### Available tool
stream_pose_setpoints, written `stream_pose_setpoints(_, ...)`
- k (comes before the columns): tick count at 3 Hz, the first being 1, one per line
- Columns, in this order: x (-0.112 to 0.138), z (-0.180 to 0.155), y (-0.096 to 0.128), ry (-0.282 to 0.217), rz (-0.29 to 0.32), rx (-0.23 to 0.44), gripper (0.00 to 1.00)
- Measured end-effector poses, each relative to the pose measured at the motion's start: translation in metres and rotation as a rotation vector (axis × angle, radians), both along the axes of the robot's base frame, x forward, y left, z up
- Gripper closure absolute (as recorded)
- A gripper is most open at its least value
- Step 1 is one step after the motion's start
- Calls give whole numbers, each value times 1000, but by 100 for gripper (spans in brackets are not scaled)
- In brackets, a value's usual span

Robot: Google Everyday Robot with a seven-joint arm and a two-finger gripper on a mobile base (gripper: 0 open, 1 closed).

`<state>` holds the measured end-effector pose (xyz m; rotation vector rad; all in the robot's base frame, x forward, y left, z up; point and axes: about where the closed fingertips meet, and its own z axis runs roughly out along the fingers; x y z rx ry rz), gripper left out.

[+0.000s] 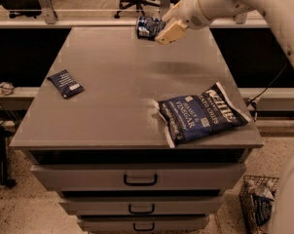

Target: Pick pepsi can

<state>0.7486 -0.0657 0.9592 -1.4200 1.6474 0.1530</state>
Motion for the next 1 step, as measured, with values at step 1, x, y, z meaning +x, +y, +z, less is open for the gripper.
stream_pose_setpoints(1, -2, 2, -1, -2, 1, 4, 100)
